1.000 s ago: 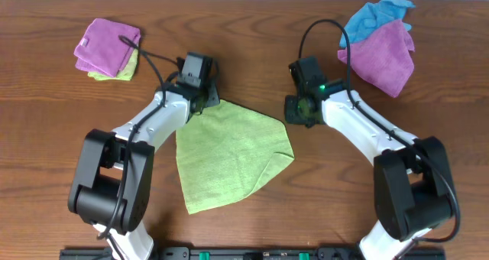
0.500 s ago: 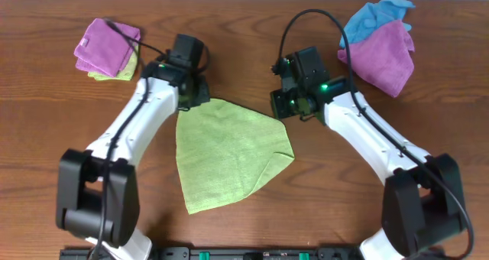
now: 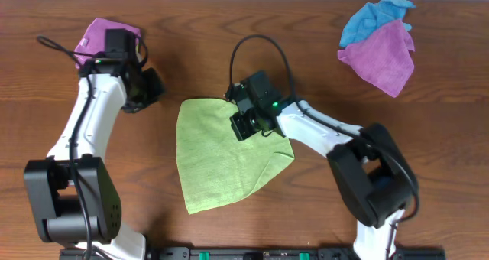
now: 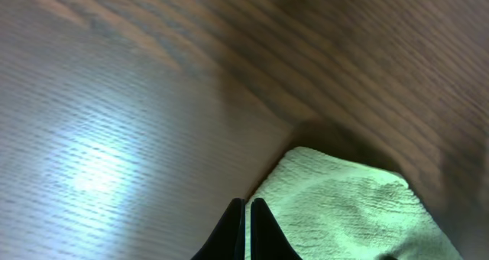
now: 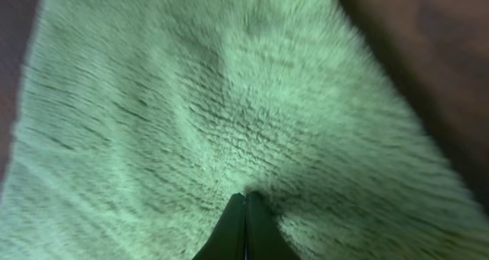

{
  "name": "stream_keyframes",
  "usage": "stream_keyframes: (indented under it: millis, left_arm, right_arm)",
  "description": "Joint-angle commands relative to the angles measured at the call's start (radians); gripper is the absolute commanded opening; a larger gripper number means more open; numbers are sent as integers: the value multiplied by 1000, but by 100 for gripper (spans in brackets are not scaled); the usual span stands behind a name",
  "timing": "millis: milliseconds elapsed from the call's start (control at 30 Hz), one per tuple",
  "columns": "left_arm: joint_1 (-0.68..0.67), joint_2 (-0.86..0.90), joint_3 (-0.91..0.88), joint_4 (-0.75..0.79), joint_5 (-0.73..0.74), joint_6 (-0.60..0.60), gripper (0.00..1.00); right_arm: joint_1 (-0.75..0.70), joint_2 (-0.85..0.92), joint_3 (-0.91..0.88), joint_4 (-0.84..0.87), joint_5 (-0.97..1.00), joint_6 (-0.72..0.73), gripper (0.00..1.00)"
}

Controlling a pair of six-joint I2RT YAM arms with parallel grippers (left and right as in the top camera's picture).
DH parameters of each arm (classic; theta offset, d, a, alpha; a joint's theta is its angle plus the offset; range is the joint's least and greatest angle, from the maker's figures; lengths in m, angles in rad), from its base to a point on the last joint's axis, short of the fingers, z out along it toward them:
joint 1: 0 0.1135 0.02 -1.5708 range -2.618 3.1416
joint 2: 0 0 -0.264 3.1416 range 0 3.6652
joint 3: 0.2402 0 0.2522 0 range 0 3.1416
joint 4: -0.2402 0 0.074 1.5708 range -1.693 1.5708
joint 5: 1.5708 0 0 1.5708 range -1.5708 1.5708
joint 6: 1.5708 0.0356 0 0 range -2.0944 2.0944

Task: Fold the cloth

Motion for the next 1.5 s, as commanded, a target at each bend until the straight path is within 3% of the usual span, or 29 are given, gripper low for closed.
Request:
stream_keyframes:
  millis: [0,233,500,867,1000,1067,1233,1333,1467]
  left_arm:
    - [27,-11,14,-10,43,44,6]
    - [35,-11,14,-17,103,47,6]
    - [-26,-11,13,-31,98,66,6]
    - [-163,-10,-43,82,18,111,13]
    - [-161,-10,-125,139,56,130,27]
    - [-159,-10,-169,149,126,171,32]
    - [-164,-10,-243,146,220,185,30]
    - [-164,-10,-285,143,243,195,31]
    - [-163,-10,-346,153,293,196,31]
  right_arm:
    - [3,21,-3,20,-16,23,2]
    - [-20,70,5,87,156,79,1]
    - [-145,101,48,101,300,264,2]
    - [-174,73,136,40,115,255,1]
    - [-179,-13,199,-73,66,243,18]
    - [-183,-97,216,-150,66,193,33]
    - [-183,-293,218,-435,96,98,49]
    - [-183,-340,196,-616,114,54,51]
    - [-183,-341,133,-667,167,43,52]
